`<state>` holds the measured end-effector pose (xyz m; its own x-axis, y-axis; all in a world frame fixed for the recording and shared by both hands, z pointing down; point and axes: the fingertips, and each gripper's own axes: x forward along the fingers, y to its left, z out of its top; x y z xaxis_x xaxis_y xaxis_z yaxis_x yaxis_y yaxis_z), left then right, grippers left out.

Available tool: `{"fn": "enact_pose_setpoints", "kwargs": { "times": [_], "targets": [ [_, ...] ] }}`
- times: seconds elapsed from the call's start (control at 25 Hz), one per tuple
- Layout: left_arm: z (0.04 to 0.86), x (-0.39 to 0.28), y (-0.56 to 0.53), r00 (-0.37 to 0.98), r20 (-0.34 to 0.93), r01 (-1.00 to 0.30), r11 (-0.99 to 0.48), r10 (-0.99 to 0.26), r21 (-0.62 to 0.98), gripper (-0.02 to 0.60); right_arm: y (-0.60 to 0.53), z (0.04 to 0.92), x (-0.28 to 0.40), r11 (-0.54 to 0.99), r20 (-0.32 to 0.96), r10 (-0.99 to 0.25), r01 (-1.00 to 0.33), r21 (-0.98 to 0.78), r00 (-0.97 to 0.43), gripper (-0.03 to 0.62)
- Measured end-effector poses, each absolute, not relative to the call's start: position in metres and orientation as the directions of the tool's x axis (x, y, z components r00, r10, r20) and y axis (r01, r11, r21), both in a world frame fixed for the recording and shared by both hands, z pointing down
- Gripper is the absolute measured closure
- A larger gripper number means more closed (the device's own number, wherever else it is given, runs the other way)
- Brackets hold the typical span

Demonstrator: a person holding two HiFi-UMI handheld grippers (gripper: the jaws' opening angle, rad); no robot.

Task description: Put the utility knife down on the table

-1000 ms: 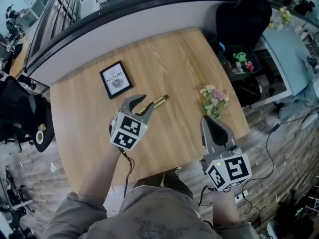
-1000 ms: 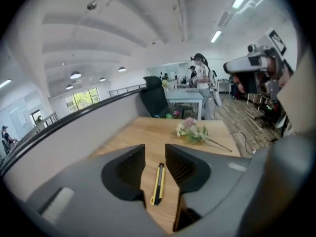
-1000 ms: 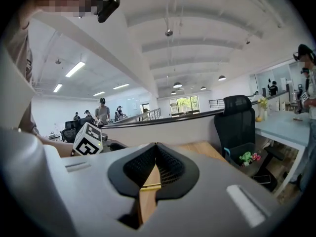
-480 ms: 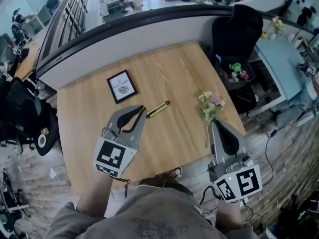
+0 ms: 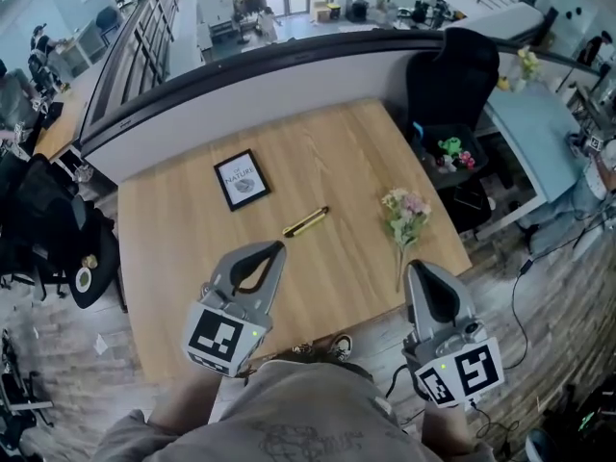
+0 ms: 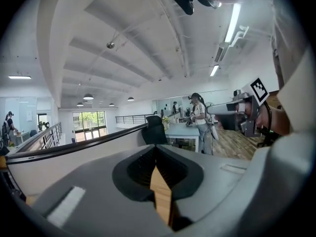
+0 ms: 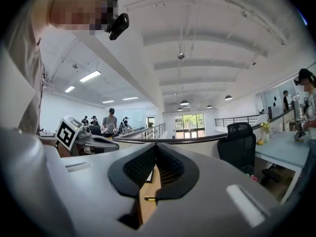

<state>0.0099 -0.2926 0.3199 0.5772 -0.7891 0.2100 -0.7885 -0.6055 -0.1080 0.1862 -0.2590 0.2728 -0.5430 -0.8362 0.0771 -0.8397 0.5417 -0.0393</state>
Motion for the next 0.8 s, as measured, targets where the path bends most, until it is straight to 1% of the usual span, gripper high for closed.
{"fn": "enact_pose_setpoints", "kwargs": {
  "times": [0.2, 0.36, 0.8],
  "targets": [
    [0.334, 0.008, -0.28, 0.574, 0.229, -0.788, -0.606, -0.786, -0.108, 0.581, -0.251, 0.291, 0.175, 0.569, 0.119, -0.813, -0.821, -0.054, -0.571, 0.585],
    [0.332, 0.009, -0.275, 0.562, 0.228, -0.803, -0.591, -0.795, -0.079, 0.581, -0.253, 0.291, 0.175, 0.561, 0.115, -0.818, -0.826, -0.055, -0.563, 0.585],
    [0.323, 0.016, -0.278, 0.565, 0.218, -0.797, -0.595, -0.796, -0.105, 0.581, -0.254, 0.289, 0.182, 0.551, 0.117, -0.824, -0.832, -0.06, -0.554, 0.584]
  ]
}}
